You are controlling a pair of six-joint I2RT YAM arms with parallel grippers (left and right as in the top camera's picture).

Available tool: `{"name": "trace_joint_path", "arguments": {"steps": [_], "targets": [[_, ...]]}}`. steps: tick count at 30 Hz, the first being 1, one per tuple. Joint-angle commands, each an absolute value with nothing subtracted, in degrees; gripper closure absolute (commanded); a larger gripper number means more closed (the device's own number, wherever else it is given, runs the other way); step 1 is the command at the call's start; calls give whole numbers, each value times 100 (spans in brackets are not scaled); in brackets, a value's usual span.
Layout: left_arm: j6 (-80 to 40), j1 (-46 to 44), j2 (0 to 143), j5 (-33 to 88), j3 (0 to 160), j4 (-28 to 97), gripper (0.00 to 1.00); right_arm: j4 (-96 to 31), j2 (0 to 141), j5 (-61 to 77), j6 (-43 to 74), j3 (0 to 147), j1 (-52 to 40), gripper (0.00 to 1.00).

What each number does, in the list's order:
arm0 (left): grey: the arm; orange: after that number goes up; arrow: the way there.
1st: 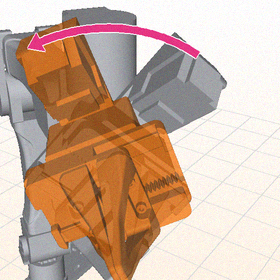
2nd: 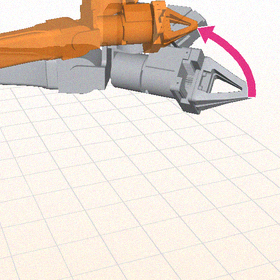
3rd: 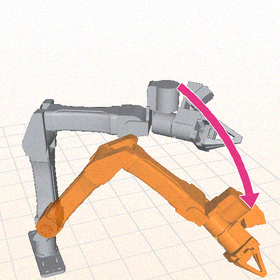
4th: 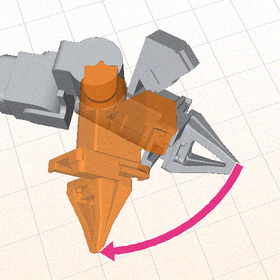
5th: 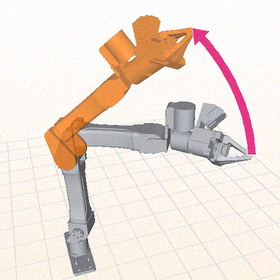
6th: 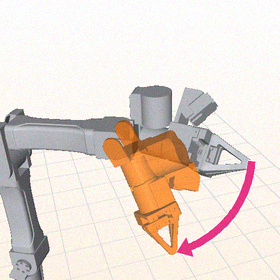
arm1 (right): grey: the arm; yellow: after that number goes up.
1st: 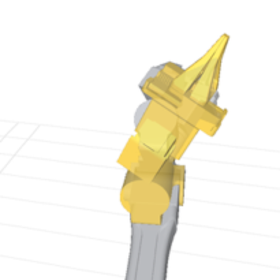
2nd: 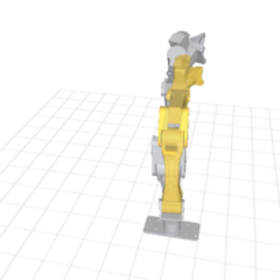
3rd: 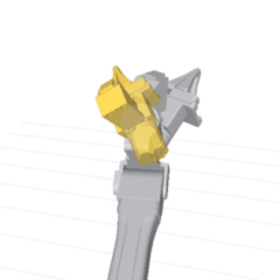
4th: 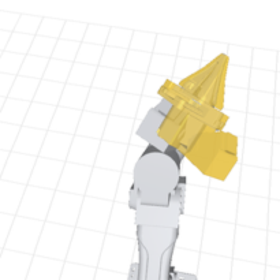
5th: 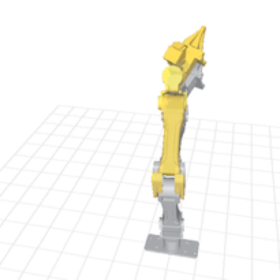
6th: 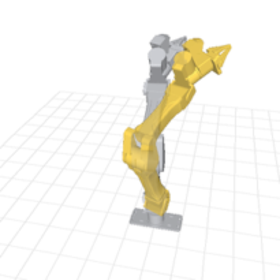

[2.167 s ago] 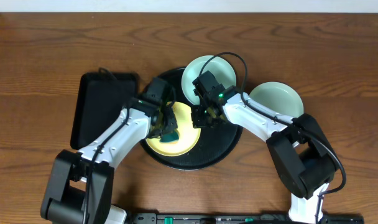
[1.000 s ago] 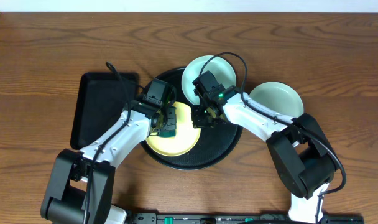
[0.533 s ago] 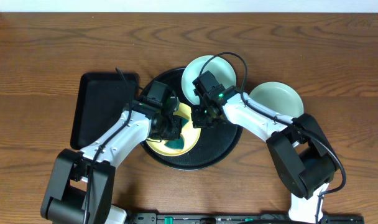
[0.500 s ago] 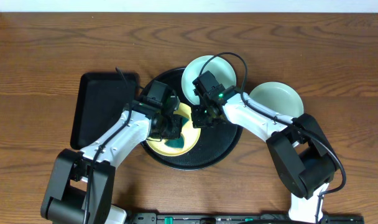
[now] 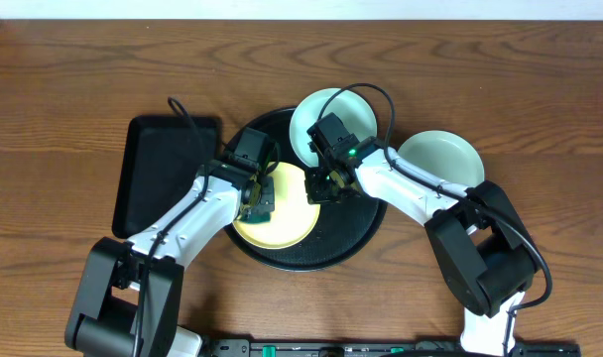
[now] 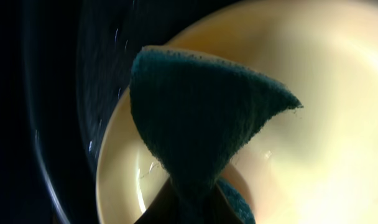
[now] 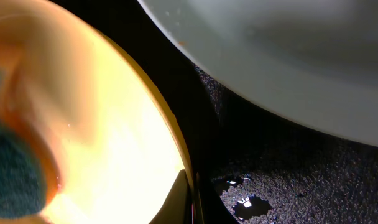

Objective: Clean dirty plates on tray and stack at the side
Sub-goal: 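Scrub the yellow plate with the sponge while the right gripper holds it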

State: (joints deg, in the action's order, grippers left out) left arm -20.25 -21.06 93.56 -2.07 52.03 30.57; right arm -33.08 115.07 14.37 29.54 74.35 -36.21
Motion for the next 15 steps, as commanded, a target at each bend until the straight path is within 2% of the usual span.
{"name": "trace_joint_path", "arguments": {"steps": [1, 7, 11, 15], "targets": [[-2274, -2093, 9432, 314, 5153, 3503, 93, -3280, 11631, 1444, 3013, 7522, -3594, 99], [-1308, -2093, 9430, 2392, 5155, 3485, 93, -3275, 11631, 1444, 3015, 7522, -3592, 99], [-1315, -2093, 9430, 2206, 5155, 3015, 93, -3277, 11631, 1446, 3015, 7522, -3592, 99], [-1334, -2093, 9430, 1507, 5155, 2598, 93, -3282, 11631, 1446, 3015, 7522, -3592, 99]]}}
